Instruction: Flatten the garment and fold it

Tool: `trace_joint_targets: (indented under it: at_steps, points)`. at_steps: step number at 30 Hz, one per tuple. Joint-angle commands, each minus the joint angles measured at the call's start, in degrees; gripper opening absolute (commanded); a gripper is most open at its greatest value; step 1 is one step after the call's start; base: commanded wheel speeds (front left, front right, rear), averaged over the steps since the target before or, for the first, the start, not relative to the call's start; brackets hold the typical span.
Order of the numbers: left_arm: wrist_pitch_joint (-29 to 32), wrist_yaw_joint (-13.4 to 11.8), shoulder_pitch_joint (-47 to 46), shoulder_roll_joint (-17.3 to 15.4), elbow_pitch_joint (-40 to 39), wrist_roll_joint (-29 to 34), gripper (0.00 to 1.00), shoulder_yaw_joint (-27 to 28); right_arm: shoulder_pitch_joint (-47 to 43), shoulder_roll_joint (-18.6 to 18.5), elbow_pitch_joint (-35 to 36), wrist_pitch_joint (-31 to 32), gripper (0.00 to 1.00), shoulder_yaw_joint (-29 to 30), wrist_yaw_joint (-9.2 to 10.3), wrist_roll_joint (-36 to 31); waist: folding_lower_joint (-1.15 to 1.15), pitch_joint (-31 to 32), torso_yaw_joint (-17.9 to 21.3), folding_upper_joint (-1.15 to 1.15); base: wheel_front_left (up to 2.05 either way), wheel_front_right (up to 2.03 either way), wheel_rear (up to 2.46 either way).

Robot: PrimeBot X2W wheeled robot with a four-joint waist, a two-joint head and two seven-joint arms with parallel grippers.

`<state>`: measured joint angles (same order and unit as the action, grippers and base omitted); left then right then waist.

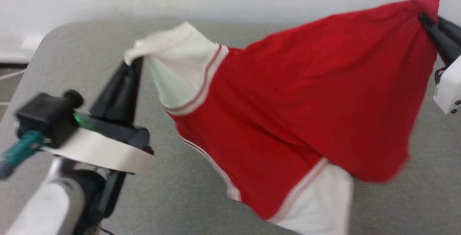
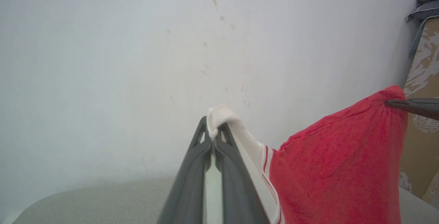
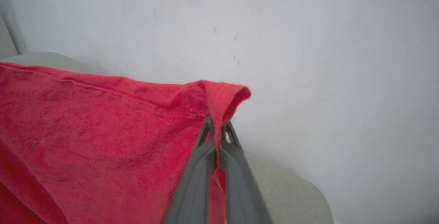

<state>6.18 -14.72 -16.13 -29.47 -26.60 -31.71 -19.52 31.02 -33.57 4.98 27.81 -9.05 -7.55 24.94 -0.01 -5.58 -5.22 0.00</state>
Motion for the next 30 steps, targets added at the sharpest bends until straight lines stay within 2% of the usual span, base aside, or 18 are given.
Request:
trace_joint_targets:
  at_steps: [1, 11, 20, 25, 30]
  points:
    - [-0.7, -0.4, -1.4, -0.5, -0.9, 0.4, 0.0, 1.0, -0.5, 0.4, 1.2, -0.5, 0.0, 0.6, 0.06, 0.1, 0.01, 4.8, 5.3, 0.0, 0.0, 0.0, 0.0]
    - [-4.8, 0.1, -9.8, -2.4, -4.8, 0.3, 0.0, 8.4, 2.4, 3.4, 10.8, -0.3, 0.0, 5.2, 0.06, -0.1, 0.01, 6.4, 9.9, 0.0, 0.0, 0.0, 0.0]
    - [-5.2, 0.9, -21.5, -3.5, -5.1, -0.1, 0.0, 12.1, 5.6, 3.9, 13.9, 1.3, 0.0, 8.4, 0.06, -0.4, 0.01, 2.0, 11.7, 0.0, 0.0, 0.0, 0.0]
    - [-3.6, 3.5, -30.9, -4.5, 0.1, -1.6, 0.0, 12.1, 9.0, 2.7, 12.4, 0.3, 0.0, 8.3, 0.06, 0.1, 0.01, -3.3, 12.2, 0.0, 0.0, 0.0, 0.0]
    - [-2.2, 7.4, -42.3, -5.6, 8.6, -1.1, 0.0, 9.7, 17.3, 2.1, 7.1, -3.0, 0.0, 6.8, 0.06, -0.3, 0.01, -10.4, 12.7, 0.0, 0.0, 0.0, 0.0]
